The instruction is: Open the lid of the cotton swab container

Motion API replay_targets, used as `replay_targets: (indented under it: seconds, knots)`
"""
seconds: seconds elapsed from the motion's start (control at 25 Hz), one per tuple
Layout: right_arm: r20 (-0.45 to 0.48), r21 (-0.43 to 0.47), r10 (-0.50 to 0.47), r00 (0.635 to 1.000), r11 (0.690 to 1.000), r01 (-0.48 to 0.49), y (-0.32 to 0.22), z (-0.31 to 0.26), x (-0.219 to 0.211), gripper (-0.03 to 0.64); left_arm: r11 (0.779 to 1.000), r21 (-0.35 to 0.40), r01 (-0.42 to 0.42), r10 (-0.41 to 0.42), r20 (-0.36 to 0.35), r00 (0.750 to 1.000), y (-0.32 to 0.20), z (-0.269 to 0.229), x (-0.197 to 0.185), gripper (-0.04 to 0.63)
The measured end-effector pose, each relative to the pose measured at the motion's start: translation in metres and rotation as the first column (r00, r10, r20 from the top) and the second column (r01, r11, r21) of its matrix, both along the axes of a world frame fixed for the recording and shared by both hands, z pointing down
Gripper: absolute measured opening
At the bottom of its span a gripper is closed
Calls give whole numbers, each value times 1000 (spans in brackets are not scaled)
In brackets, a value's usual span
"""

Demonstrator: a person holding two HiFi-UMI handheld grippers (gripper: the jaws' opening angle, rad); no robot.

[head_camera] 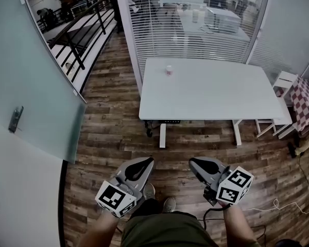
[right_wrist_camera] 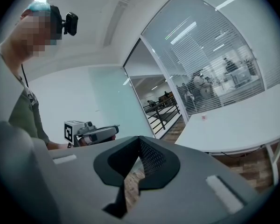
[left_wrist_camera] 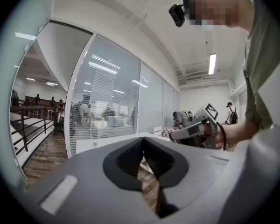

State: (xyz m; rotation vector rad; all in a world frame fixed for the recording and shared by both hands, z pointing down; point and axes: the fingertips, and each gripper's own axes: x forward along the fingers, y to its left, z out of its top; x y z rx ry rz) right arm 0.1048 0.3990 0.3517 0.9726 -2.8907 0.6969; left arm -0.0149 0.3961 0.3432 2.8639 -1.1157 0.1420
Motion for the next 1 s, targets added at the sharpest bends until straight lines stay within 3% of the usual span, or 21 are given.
replay_targets:
  seconds: [1.0]
  knots:
    - [-10,-64,34,999,997,-34,-113,26,-18,9,997,-71,-40,38,-32,999,-119,39,-16,8]
